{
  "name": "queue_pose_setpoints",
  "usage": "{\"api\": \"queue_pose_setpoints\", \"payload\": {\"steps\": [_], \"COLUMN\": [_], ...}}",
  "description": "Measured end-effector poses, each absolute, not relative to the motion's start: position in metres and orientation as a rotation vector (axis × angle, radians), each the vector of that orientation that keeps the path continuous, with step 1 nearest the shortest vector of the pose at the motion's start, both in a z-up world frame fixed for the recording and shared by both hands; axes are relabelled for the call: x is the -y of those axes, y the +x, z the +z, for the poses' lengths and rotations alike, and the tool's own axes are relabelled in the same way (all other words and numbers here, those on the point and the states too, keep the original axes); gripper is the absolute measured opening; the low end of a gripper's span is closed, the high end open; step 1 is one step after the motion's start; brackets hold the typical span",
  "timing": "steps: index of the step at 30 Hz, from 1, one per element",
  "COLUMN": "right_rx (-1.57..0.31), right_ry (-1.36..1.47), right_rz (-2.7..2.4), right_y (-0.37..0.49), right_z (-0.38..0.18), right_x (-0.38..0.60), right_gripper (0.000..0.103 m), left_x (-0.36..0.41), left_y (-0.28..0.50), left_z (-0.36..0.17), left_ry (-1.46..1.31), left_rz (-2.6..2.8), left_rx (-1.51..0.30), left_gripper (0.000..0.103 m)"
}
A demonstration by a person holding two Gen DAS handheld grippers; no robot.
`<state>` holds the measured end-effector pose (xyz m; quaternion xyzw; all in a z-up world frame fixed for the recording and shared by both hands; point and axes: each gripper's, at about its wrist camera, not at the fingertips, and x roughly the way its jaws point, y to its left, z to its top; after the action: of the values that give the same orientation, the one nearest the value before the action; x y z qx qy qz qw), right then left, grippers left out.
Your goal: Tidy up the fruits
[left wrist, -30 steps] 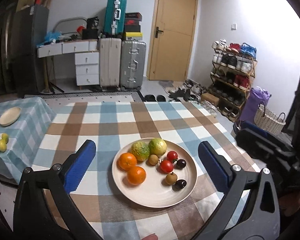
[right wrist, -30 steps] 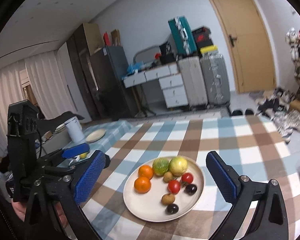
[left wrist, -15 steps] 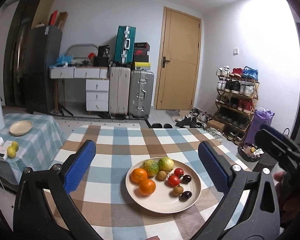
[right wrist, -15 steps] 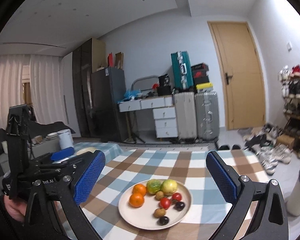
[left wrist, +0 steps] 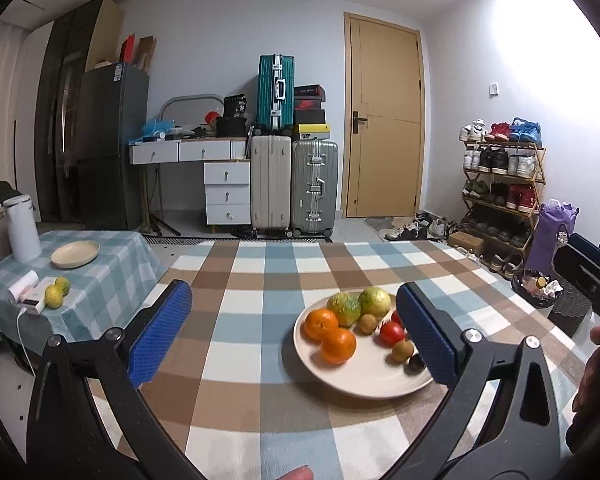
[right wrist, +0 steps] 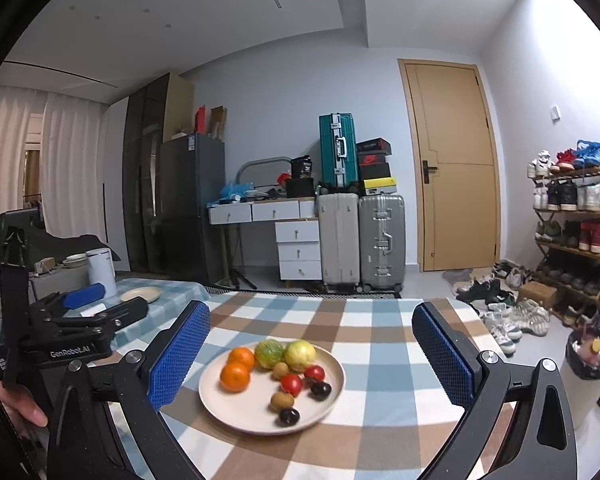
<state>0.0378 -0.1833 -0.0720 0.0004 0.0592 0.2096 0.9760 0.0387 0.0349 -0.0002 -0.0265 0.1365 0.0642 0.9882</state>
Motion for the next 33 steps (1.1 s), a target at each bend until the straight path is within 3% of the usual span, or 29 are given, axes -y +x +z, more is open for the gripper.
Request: {"api": "queue_pose_setpoints", "payload": {"steps": [14, 33], "right_rx": [-0.161, -0.292], "right_ry": [-0.045, -0.093], "right_rz": [0.393, 0.418], "right_y": [0.043, 0.07], "right_z": [-0.11, -0.132], "right_x": [0.175, 0.163], "right_gripper": [0.103, 0.103], "left_x": [-0.046, -0.044], "left_y": [0.049, 0.053], "left_z": [-0.05, -0.05], "left_ry": [-0.041, -0.035], "left_rz": [0.177, 0.168], "left_rx": [-0.325, -0.32], "left_gripper": [0.102, 0.102]}}
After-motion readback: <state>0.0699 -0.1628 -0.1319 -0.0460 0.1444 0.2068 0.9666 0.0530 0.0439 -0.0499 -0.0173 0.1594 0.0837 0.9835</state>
